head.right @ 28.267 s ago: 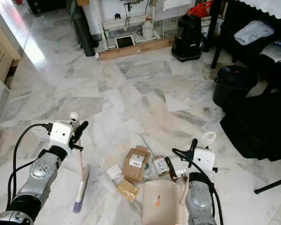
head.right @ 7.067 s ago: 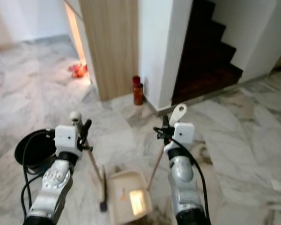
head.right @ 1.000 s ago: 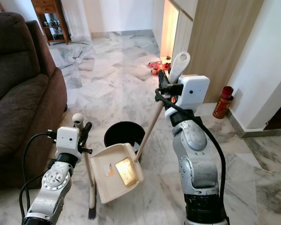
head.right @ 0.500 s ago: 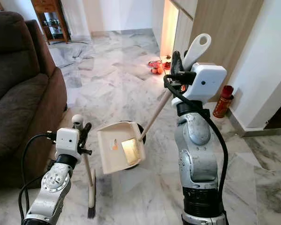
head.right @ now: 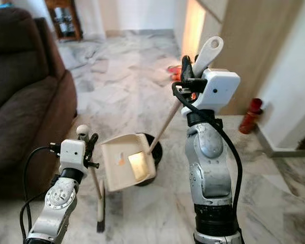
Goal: Sweep floor
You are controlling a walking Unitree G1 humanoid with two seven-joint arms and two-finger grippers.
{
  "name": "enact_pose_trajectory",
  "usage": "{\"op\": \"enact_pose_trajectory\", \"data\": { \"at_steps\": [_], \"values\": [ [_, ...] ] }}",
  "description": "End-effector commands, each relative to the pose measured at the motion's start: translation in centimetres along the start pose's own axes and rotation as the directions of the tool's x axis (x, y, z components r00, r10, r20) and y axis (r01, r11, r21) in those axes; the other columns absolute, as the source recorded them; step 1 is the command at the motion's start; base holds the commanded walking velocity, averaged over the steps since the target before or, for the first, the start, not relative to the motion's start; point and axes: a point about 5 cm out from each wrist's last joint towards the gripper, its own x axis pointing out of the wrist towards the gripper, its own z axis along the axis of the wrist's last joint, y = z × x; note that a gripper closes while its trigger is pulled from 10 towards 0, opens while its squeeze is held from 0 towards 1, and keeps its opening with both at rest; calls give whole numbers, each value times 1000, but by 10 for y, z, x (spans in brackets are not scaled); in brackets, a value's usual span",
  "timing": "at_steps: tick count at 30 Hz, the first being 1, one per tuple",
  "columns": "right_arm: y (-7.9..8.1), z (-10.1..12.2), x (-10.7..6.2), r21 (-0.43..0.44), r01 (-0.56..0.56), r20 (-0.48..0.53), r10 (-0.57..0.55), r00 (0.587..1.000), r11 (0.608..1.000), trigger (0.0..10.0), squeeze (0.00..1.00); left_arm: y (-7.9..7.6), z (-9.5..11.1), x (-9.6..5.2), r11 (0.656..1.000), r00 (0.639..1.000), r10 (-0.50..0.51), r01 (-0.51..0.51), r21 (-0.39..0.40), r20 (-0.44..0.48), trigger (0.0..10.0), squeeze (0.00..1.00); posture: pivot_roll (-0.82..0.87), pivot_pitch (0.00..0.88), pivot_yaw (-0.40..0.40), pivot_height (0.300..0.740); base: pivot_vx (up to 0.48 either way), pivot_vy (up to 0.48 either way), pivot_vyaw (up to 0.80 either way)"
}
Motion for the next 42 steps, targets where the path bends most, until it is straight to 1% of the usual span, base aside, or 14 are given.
{"op": "enact_pose_trajectory", "data": {
  "at_steps": [1,20,28,31,42],
  "values": [
    [-1,15,2,25,-4,81,2,997,1000,10000,0,-2,15,6,1000,997,1,-2,14,75,10000,0,148,0,24,740,315,0,0],
    [4,15,3,33,-32,87,29,996,999,10000,0,-1,16,6,1000,997,15,-17,17,79,10000,0,153,0,22,740,316,0,0],
    [7,15,3,36,-44,90,40,995,998,10000,0,0,16,5,1000,996,18,-20,16,82,10000,0,153,0,22,740,316,0,574],
    [7,15,3,42,-46,90,42,995,998,10000,0,0,16,5,1000,996,20,-21,15,83,10000,0,153,0,22,740,271,0,135],
    [9,16,4,49,-45,97,41,994,998,10000,0,0,18,4,1000,995,24,-25,10,94,10000,0,155,0,21,740,0,0,0]
  ]
}}
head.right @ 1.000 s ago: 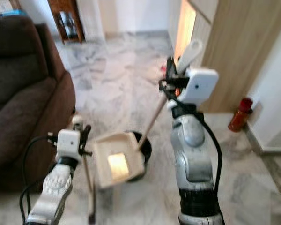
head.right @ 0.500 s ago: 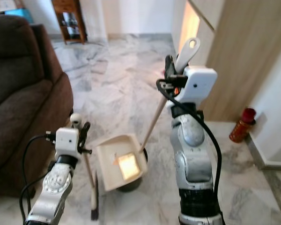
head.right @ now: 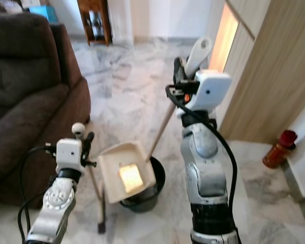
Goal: Sweep floor
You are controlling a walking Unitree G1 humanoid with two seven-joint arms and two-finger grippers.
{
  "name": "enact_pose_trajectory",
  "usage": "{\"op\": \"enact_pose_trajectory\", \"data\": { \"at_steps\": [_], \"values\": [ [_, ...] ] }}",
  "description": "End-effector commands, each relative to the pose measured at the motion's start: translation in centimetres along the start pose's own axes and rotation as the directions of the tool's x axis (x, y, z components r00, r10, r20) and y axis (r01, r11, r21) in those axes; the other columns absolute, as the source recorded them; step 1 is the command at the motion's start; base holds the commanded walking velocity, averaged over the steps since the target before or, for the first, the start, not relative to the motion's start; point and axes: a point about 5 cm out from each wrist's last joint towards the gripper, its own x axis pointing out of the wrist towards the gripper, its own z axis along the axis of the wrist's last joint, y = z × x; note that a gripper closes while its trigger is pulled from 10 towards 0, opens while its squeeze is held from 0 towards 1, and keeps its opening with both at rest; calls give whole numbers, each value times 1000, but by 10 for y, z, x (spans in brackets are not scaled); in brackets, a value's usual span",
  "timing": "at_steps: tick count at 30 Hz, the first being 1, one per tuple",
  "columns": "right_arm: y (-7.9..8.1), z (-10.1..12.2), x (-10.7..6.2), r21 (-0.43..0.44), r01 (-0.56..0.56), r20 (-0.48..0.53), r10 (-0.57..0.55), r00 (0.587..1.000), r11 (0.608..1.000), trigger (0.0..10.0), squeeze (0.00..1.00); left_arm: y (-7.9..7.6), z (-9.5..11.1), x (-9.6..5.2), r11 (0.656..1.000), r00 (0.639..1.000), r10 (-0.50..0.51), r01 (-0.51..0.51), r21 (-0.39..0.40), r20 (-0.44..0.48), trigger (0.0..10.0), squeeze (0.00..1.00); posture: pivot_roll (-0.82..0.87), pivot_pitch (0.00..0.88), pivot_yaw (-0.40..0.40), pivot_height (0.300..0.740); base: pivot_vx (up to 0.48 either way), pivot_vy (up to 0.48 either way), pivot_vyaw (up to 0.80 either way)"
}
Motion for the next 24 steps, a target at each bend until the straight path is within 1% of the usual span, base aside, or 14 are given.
{"op": "enact_pose_trajectory", "data": {
  "at_steps": [1,8,11,14,24],
  "values": [
    [9,17,5,37,-28,88,24,996,999,10000,0,6,8,3,999,999,11,-13,32,47,10000,0,155,0,21,740,0,0,0],
    [11,18,4,-14,-19,115,20,993,1000,10000,0,6,8,3,999,999,9,-11,33,48,10000,0,153,0,21,740,0,0,0],
    [14,21,2,-98,-19,156,34,987,995,10000,0,5,8,2,999,999,5,-7,32,48,10000,0,153,0,21,740,0,0,0],
    [18,23,0,-153,-30,185,59,981,988,10000,0,5,8,2,999,999,4,-5,32,48,10000,0,154,0,21,740,0,0,0],
    [37,16,-9,-218,-97,197,141,970,971,10000,0,4,9,3,1000,999,2,-4,28,50,10000,0,153,0,19,740,0,0,0]
  ]
}}
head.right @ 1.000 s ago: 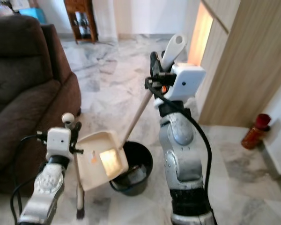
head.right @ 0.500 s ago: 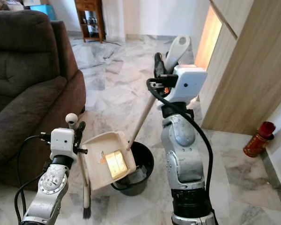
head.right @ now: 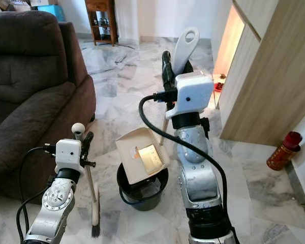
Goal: Sweep floor
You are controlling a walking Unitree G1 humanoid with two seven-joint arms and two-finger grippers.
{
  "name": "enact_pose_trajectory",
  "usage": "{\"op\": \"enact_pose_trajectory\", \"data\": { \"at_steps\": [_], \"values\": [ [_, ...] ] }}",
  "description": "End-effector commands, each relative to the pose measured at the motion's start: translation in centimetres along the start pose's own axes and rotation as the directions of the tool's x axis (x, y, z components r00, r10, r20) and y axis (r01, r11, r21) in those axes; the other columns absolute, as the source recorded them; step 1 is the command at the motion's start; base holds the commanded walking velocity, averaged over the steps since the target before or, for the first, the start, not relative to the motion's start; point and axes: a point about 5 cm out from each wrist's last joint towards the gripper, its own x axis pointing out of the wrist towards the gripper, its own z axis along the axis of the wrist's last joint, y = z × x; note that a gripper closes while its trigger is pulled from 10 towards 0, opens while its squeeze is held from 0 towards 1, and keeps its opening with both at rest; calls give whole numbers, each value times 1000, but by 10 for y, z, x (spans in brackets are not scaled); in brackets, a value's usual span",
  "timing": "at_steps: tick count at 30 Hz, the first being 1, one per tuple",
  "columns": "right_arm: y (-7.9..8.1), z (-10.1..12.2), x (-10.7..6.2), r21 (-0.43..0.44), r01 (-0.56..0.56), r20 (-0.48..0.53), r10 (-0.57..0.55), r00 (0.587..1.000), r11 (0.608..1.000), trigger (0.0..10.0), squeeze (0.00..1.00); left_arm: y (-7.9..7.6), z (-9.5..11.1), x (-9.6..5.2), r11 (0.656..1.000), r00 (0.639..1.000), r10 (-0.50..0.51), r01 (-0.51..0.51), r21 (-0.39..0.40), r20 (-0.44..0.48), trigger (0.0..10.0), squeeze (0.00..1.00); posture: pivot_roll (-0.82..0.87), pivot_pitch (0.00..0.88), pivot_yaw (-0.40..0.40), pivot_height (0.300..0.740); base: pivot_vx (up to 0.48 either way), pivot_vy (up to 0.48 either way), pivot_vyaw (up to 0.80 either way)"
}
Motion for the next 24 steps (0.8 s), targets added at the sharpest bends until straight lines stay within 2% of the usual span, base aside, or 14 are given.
{"op": "enact_pose_trajectory", "data": {
  "at_steps": [1,5,12,17,20,24],
  "values": [
    [6,14,2,-3,-21,86,21,996,1000,10000,0,3,9,3,1000,999,3,-4,14,49,10000,0,152,0,19,740,0,0,0],
    [26,9,-10,-89,-108,99,117,988,990,10000,0,2,9,3,1000,999,2,-2,11,49,10000,0,149,0,18,740,0,0,0],
    [47,8,-21,-87,-164,107,173,979,983,10000,0,2,9,3,1000,999,4,-4,7,50,10000,0,153,0,17,740,0,0,0],
    [54,10,-24,-112,-191,128,205,970,975,10000,0,1,9,3,1000,999,4,-4,6,51,10000,0,153,0,17,740,0,0,0],
    [62,13,-27,-166,-233,159,259,953,958,10000,0,0,9,3,1000,999,-1,0,8,51,10000,0,152,0,16,740,0,0,0],
    [69,15,-31,-191,-245,182,279,943,951,10000,0,-2,10,3,1000,998,-18,16,24,58,10000,0,154,0,15,740,0,0,0]
  ]
}}
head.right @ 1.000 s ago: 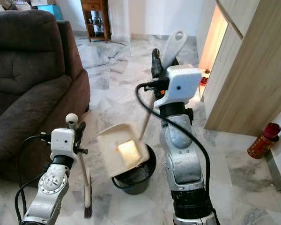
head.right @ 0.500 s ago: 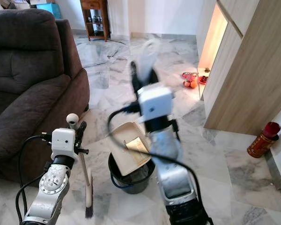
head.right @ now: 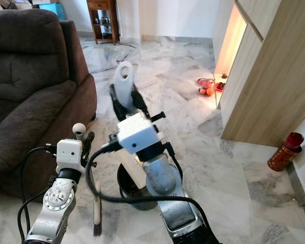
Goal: Sweep floor
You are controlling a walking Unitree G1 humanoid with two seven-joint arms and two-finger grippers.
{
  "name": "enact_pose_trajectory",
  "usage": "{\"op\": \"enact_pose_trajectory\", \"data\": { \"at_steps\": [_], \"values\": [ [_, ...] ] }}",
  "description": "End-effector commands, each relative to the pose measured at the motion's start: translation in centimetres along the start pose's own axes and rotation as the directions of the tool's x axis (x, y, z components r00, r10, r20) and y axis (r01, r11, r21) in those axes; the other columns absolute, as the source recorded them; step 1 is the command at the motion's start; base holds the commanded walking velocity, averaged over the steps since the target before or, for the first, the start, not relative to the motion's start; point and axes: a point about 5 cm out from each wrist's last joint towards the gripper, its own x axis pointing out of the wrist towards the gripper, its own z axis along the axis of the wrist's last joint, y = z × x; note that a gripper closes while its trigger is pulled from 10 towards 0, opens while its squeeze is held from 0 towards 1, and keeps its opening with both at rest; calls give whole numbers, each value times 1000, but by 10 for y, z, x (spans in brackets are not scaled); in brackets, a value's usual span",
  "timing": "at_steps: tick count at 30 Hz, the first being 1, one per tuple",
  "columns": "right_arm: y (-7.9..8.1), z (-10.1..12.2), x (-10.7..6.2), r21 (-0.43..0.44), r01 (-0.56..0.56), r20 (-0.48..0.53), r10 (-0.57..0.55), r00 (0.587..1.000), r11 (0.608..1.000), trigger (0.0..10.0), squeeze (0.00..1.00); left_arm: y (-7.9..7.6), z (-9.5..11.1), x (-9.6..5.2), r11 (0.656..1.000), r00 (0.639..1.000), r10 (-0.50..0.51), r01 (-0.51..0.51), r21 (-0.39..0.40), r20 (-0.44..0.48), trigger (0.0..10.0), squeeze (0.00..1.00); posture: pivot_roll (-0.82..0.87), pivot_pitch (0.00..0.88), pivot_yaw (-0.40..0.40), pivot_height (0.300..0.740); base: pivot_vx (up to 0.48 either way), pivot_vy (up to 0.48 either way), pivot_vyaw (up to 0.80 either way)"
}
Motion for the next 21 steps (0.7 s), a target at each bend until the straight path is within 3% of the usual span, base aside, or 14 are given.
{"op": "enact_pose_trajectory", "data": {
  "at_steps": [1,17,21],
  "values": [
    [1,15,4,-31,-1,100,5,995,1000,10000,0,0,9,3,1000,998,-10,9,25,56,10000,0,155,0,15,740,0,0,0],
    [9,19,4,-118,-32,149,49,988,992,10000,0,-1,9,3,999,998,-19,17,30,56,10000,0,153,0,12,740,0,0,0],
    [2,15,6,-133,5,129,12,992,991,10000,0,-2,8,3,999,998,-23,21,33,56,10000,0,148,0,13,740,0,0,0]
  ]
}}
